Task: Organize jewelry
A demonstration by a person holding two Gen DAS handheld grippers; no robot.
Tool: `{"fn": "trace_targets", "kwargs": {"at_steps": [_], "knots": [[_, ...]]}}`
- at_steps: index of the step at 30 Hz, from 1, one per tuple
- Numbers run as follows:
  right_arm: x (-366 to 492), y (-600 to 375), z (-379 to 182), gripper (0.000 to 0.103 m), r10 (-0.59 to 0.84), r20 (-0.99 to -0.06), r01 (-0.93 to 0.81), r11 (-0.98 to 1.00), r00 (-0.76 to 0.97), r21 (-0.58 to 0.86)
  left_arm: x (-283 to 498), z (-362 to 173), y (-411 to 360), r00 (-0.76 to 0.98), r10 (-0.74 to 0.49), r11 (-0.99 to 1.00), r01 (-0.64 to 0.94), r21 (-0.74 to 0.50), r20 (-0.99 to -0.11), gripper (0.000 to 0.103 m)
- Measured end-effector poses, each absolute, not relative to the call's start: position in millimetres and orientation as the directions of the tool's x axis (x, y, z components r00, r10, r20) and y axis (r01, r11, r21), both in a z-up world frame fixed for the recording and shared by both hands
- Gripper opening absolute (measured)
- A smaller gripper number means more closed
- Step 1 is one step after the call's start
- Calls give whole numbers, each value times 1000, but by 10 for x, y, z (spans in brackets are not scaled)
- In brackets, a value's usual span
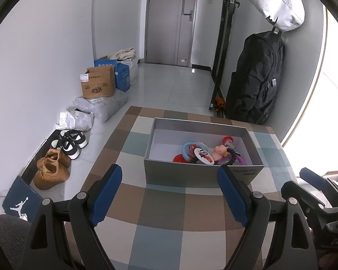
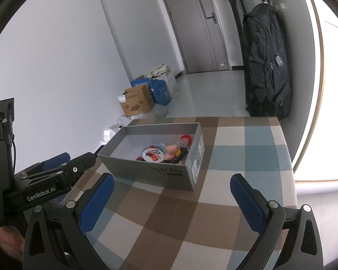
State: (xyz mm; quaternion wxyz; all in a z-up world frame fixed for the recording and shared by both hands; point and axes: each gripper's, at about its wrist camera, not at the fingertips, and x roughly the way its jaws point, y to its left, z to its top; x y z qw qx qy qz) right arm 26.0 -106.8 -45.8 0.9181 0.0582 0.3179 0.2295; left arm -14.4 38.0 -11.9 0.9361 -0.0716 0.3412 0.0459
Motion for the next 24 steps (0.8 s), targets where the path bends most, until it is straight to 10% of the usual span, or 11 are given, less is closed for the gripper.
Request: {"fn": "trace_targets", "kwargs": {"at_steps": [24], "knots": [[315, -1080, -464, 103, 456, -570, -375, 889, 684, 261, -54, -187, 383, 745, 14, 982, -136, -131, -667, 83]]}}
